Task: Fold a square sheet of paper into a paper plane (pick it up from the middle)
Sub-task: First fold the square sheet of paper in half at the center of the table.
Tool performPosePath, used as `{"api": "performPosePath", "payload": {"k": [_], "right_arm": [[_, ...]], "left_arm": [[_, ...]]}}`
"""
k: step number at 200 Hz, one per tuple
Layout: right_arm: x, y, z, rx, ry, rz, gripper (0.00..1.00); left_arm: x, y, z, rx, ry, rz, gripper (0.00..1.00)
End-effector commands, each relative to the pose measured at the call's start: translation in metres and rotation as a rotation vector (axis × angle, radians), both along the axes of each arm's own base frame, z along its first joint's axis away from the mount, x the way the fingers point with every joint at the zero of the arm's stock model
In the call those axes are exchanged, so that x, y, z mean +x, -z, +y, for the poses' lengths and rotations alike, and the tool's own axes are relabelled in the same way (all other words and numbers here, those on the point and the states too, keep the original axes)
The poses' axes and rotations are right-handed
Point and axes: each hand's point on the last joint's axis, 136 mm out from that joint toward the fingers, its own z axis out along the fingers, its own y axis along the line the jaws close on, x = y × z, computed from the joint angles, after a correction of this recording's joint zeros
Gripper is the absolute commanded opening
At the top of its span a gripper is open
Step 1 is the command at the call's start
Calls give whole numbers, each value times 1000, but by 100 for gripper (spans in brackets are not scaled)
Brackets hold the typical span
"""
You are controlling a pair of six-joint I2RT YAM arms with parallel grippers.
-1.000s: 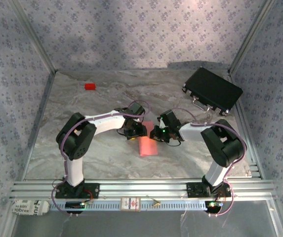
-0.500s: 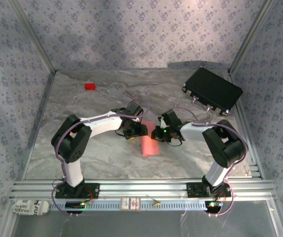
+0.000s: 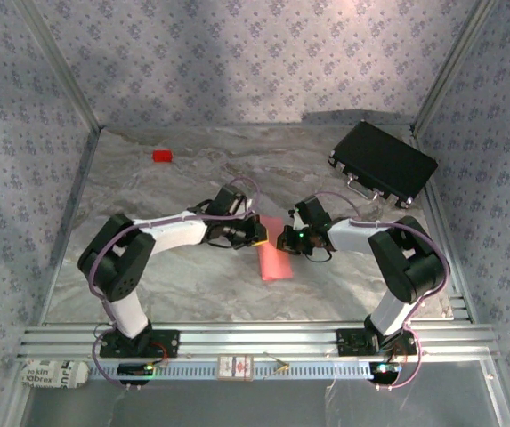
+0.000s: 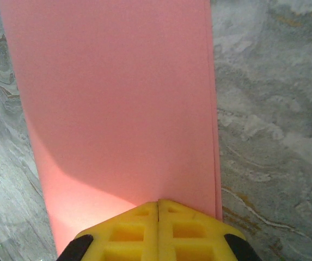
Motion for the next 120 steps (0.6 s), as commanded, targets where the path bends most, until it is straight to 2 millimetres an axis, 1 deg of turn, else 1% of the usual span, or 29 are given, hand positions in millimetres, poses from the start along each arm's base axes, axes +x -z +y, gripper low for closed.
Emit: {"api": "performPosePath", "payload": {"k": [1,13,54,73,106,120], "right_arm": [[-24,34,-29,-146,25,109,0],[-24,34,-29,-147,25,110,0],[-24,35,-28,-147,25,115,0],[-24,36,-28,-147,24,117,0],[-25,36,-27,-149,24,118,0],[-25,36,-27,-151,25,119,0]], "left_arm": [[-1,-4,-14,-105,33,21,0],[-2,3,-12,-95,29,34,0],[-3,31,5,-27,-14,64,0],[-6,42,11,-1,-14,74,0],[-16,69,25,70,-16,103,0],[-19,76,31,97,-21,109,0]]}}
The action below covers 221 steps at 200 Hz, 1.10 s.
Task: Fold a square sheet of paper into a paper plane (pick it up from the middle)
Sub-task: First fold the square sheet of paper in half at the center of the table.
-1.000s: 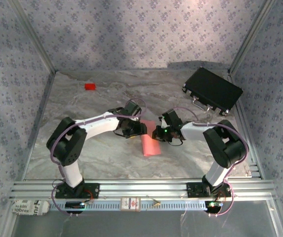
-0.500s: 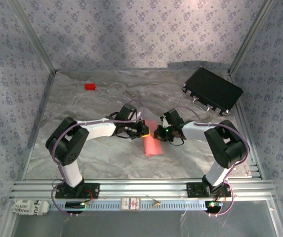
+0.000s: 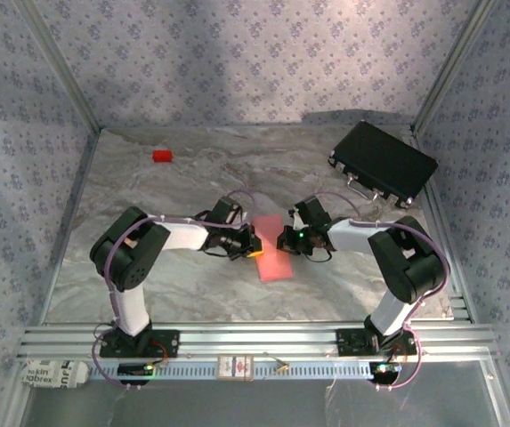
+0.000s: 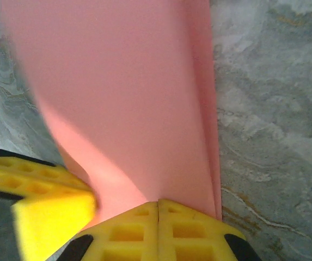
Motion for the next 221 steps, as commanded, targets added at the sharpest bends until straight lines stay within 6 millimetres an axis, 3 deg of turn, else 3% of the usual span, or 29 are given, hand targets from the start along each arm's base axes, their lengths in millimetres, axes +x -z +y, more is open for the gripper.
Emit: {"api": "performPosePath", "payload": {"k": [1,26,70,93,138,191,221], "right_arm": [[-25,36,-27,-150,25,119,0],[-26,36,-28,-153,26,118,0],[-26,35,-28,-155,26,119,0],[-26,34,-29,-158,23,116,0],[-27,36,-28,-158,18,122,0],[-29,37,-29,-160,17,125,0],[-29,38,-30,-164,18,128,0]], "left_arm": [[-8,22,15,69,2,12,0],[-7,22,22,106,-1,-3,0],[12,-22,6,38,-1,-80,0],[21,-33,-3,-16,8,-96,0],[28,-16,-5,-37,13,-60,0],[27,23,24,109,-20,-12,0],[29,16,22,108,-18,-18,0]]}}
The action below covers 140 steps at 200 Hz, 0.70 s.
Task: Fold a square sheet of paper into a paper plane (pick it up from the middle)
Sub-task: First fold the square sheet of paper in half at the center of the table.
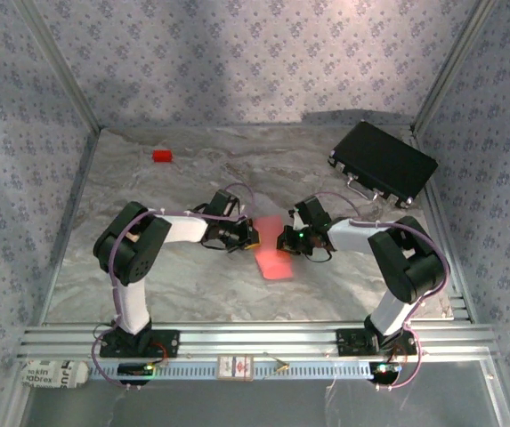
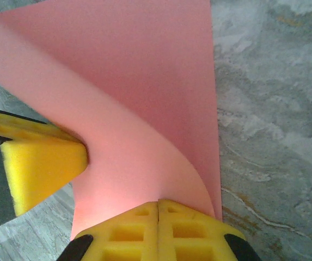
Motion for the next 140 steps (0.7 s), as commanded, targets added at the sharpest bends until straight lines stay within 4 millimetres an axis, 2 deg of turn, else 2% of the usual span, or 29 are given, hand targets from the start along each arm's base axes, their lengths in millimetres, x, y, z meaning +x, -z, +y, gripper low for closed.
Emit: {"api": "performPosePath", "payload": {"k": [1,33,50,110,140], "right_arm": [[-29,38,-30,-164,17,127,0],[-28,38,-29,-163,16,126,0],[-29,38,-30,-166,14,124,0],[-30,40,-31,-171,13,127,0],[-31,40,-31,-172,13,127,0]], "left_arm": [[0,16,14,91,-13,23,0],[14,-10,5,56,1,-32,0],[20,-15,2,44,8,-45,0],[24,9,9,68,-5,-3,0],[17,32,26,171,-33,38,0]]}}
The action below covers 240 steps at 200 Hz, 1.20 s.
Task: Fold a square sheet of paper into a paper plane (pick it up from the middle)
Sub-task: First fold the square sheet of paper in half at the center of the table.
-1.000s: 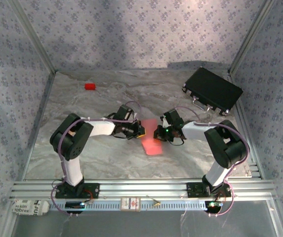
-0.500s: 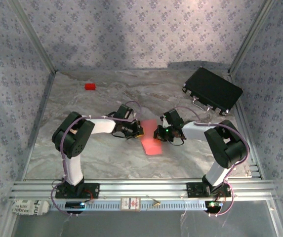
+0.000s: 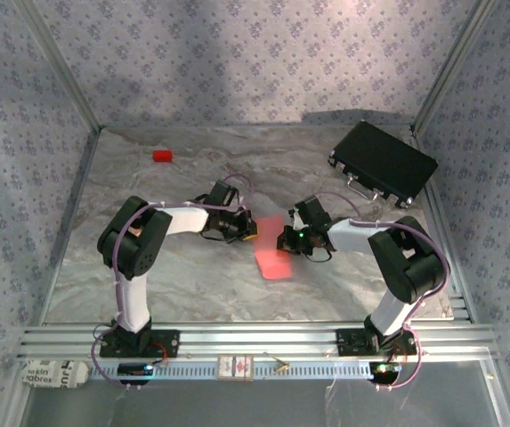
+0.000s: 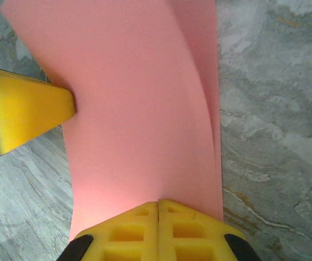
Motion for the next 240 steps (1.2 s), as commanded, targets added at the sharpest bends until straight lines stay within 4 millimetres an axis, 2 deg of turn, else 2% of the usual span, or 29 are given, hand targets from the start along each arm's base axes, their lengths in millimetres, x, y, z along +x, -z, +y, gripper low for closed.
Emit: {"api": "performPosePath", "payload": {"k": [1,15,26,49,78,87,102,128,148,178,201,240], "right_arm": [[-31,39,-31,-170,12,126,0],[-30,39,-31,-169,11,124,0],[-30,39,-31,-170,9,124,0],[-31,39,-31,-171,4,123,0],[-30,39,-32,-175,-1,124,0],[-30,39,-32,-177,-2,126,0],[-30,39,-31,-173,-3,125,0],[-29,38,-31,-170,-1,123,0],[-30,38,-31,-170,-2,125,0],[-30,39,-32,-169,-3,129,0],[-31,39,-32,-170,-3,130,0],[-31,38,-32,-168,-2,131,0]], "left_arm": [[-11,33,22,132,-19,57,0],[-13,38,26,152,-24,70,0],[-13,33,24,144,-20,63,0],[-5,10,16,102,-9,18,0],[8,-23,-4,7,35,-41,0],[10,-25,-6,2,41,-41,0],[12,-21,-6,15,45,-33,0],[12,-1,-5,26,43,7,0],[12,17,3,50,24,41,0],[12,31,16,85,-5,57,0],[17,32,19,89,-11,57,0],[36,28,29,113,-63,30,0]]}}
